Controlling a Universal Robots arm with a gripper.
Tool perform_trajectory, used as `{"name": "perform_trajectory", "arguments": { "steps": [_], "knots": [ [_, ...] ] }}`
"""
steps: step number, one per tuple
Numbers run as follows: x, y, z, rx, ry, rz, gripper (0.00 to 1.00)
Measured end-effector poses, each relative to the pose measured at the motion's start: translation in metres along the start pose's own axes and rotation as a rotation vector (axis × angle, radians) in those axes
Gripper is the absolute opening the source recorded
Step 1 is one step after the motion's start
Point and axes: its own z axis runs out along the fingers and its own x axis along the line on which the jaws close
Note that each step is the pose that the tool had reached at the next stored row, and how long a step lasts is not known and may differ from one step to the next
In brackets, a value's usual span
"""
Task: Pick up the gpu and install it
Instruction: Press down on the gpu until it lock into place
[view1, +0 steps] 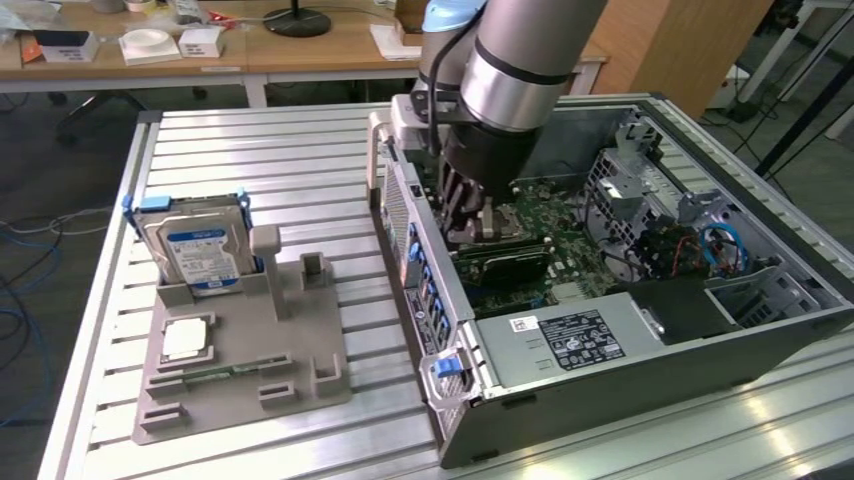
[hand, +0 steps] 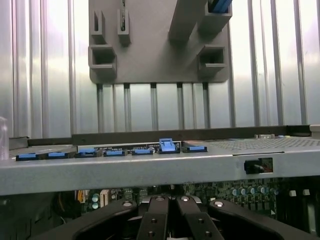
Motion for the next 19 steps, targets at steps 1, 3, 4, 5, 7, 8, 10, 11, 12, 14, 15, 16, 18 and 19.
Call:
{"name": "perform_trajectory", "arguments": {
  "steps": [1, 3, 4, 5, 7, 8, 10, 11, 12, 14, 15, 16, 18, 19],
  "knots": [
    [0.0000, -0.0003, 0.0002, 0.0000, -0.0001, 0.000, 0.11],
    [0.0000, -0.0005, 0.0007, 0.0001, -0.0003, 0.001, 0.11],
    [0.0000, -0.0006, 0.0008, 0.0000, -0.0003, 0.001, 0.11],
    [0.0000, -0.0006, 0.0008, -0.0009, -0.0002, 0.001, 0.11],
    [0.0001, -0.0003, 0.0012, -0.0015, -0.0006, 0.001, 0.11],
    [0.0002, -0.0001, 0.0015, -0.0015, -0.0015, 0.001, 0.11],
    [0.0001, 0.0000, 0.0017, -0.0019, -0.0038, 0.001, 0.11],
    [0.0001, 0.0001, 0.0020, -0.0021, -0.0052, 0.001, 0.11],
    [0.0001, 0.0012, 0.0024, -0.0028, -0.0058, 0.002, 0.11],
    [0.0002, 0.0027, 0.0026, -0.0037, -0.0062, 0.002, 0.11],
    [0.0002, 0.0027, 0.0027, -0.0037, -0.0063, 0.001, 0.11],
    [0.0002, 0.0027, 0.0027, -0.0038, -0.0061, 0.001, 0.11],
    [0.0001, 0.0026, 0.0035, -0.0038, -0.0076, 0.001, 0.11],
    [-0.0001, 0.0024, 0.0040, -0.0039, -0.0082, 0.001, 0.11]
  ]
}}
